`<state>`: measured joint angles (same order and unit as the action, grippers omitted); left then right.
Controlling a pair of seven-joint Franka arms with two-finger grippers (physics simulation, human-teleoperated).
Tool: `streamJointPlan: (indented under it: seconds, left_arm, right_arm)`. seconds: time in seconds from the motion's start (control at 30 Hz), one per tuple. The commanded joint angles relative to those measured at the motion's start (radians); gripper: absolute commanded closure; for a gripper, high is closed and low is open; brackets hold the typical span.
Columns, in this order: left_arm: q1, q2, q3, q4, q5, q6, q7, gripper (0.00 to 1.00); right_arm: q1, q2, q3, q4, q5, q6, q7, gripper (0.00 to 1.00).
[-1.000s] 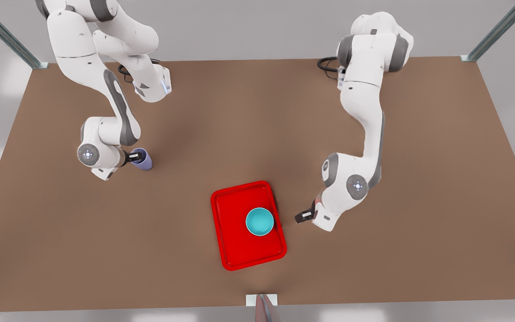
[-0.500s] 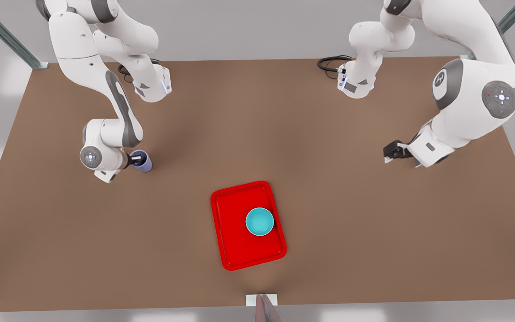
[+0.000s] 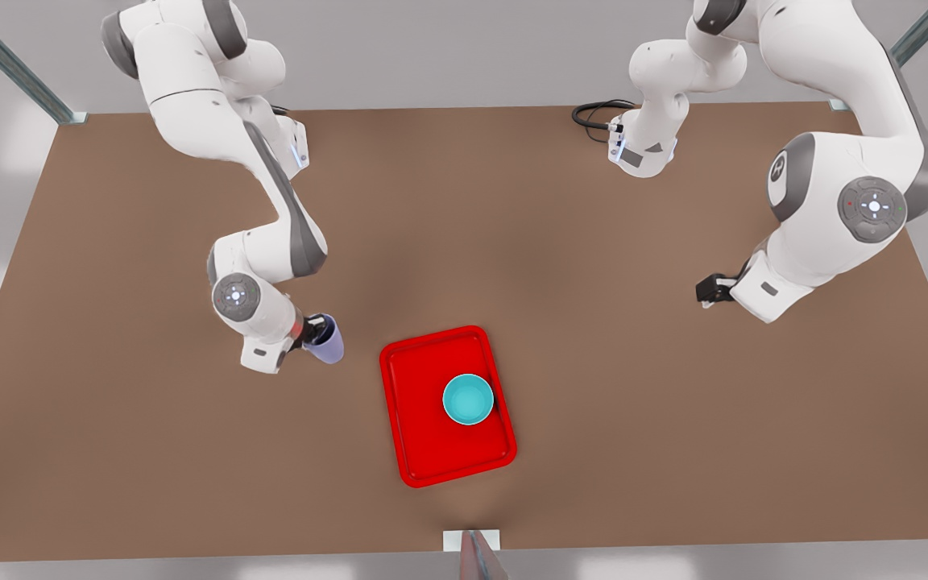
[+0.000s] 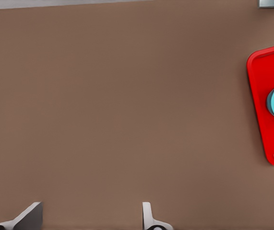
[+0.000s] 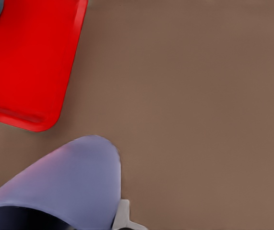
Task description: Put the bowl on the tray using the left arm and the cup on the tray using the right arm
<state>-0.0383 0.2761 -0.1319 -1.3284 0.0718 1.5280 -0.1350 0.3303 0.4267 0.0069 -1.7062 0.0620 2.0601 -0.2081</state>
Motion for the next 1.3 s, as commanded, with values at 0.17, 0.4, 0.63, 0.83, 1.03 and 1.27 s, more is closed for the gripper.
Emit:
streamJointPlan:
  seconds: [0.17, 0.4, 0.63, 0.83, 1.03, 1.27]
  left_arm:
    - [0.0, 0.002, 0.0, -0.002, 0.002, 0.0, -0.012, 0.0]
    - [0.0, 0.002, -0.002, -0.002, 0.0, -0.008, -0.012, 0.0]
    - [0.0, 0.0, 0.0, -0.002, -0.001, -0.012, -0.015, 0.0]
    - [0.0, 0.0, 0.0, -0.002, -0.001, -0.012, -0.034, 0.0]
    - [-0.002, 0.0, -0.002, -0.002, -0.001, -0.011, -0.034, 0.0]
    - [0.0, 0.0, 0.0, -0.002, -0.001, -0.012, -0.034, 0.0]
  right_arm:
    - [0.096, 0.173, -0.002, 0.227, 0.068, -0.064, 0.064, 0.79]
    - [0.141, 0.36, -0.013, 0.447, 0.101, -0.126, 0.092, 0.79]
    - [0.141, 0.431, -0.044, 0.533, 0.18, -0.129, 0.101, 0.79]
    - [0.148, 0.48, -0.045, 0.582, 0.182, -0.115, 0.111, 0.79]
    - [0.148, 0.494, -0.042, 0.574, 0.183, -0.095, 0.111, 0.0]
    - [0.148, 0.492, -0.042, 0.577, 0.183, -0.095, 0.111, 0.0]
